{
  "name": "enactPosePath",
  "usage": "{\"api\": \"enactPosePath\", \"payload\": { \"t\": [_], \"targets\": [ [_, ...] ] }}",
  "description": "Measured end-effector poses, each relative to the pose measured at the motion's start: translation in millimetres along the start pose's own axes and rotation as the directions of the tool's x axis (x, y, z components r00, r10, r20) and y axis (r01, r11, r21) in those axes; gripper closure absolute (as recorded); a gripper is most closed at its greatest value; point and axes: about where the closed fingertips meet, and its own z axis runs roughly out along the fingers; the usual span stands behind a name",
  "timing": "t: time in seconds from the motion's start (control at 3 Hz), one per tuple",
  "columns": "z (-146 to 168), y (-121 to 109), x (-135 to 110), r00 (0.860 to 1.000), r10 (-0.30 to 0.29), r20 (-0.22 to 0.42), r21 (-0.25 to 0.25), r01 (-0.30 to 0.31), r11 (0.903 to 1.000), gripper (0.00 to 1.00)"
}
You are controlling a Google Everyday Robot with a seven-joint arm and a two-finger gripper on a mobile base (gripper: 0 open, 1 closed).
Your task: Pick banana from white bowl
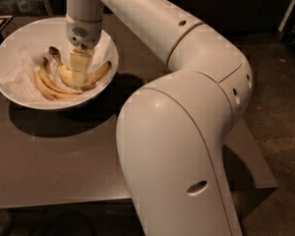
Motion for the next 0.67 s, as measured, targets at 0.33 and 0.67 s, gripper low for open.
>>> {"api": "enactPosePath", "payload": {
  "t": [0.33, 0.67],
  "targets": [
    [6.4, -1.7, 2.3, 1.000, 0.012, -0.012, -0.008, -0.012, 0.9999, 0.41],
    [12.9, -1.0, 3.0, 0.999, 0.018, -0.031, -0.014, -0.018, 0.9997, 0.40]
  ]
}}
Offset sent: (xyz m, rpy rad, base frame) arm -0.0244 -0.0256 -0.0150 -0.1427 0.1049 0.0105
